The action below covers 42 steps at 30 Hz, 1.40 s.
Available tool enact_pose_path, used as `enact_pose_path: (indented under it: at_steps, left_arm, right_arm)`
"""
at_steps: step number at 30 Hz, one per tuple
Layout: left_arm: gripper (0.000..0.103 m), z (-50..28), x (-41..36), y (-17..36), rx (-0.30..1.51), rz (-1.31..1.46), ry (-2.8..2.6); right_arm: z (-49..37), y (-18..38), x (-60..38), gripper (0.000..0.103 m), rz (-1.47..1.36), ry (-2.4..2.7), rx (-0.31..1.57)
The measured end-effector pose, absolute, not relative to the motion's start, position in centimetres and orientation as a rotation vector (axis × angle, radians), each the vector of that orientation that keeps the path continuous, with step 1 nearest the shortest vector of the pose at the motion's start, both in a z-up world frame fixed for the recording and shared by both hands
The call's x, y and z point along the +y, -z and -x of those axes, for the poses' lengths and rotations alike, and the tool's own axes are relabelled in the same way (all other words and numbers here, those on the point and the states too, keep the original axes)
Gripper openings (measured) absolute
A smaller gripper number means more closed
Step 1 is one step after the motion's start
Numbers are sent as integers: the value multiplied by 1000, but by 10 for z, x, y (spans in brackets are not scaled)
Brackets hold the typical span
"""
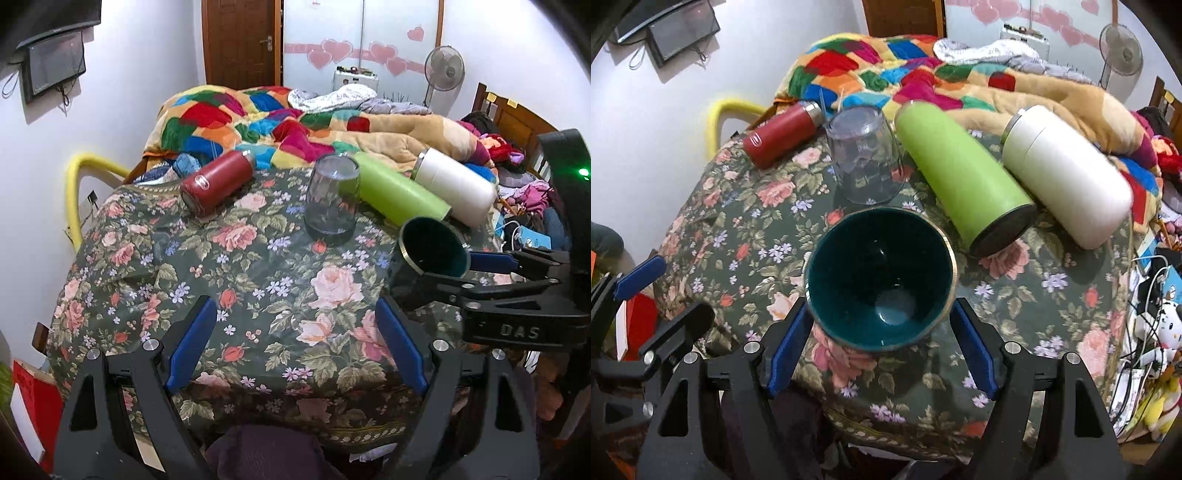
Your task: Flip cup upright
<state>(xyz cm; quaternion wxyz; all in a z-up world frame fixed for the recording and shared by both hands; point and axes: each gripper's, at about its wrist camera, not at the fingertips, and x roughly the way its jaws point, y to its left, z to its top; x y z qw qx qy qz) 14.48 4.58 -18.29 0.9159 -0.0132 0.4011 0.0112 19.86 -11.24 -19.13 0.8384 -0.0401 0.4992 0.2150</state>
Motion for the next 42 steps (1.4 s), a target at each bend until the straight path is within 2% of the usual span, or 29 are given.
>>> enact_pose_path:
  at_steps: [6,12,16,18,24,32,42]
  left_arm:
    - [88,-126,34,143,725,48,10]
    - [88,-88,15,78,532,38,50]
    - [95,-53,8,34,371,36,62]
    - [95,-34,4,17,295,28,56]
    - [101,3,-2,-5,171,30,36]
    - [103,22,6,-1,158,76,-3]
    - [103,33,4,3,173,78,1]
  right_arm:
    - [-170,145,-139,73,66,-432,920]
    - [-126,74,-171,73,11,-412,696]
    - [-92,33,-184,73,-10,-390,528]
    - [-74,17,-187,75,-19,-379,449]
    - [-30,-8,-188,83,-43,-355,269]
    - [-17,-3,-185,103,-39,-309,231]
    - [-1,0,-191,103,-15,-313,247]
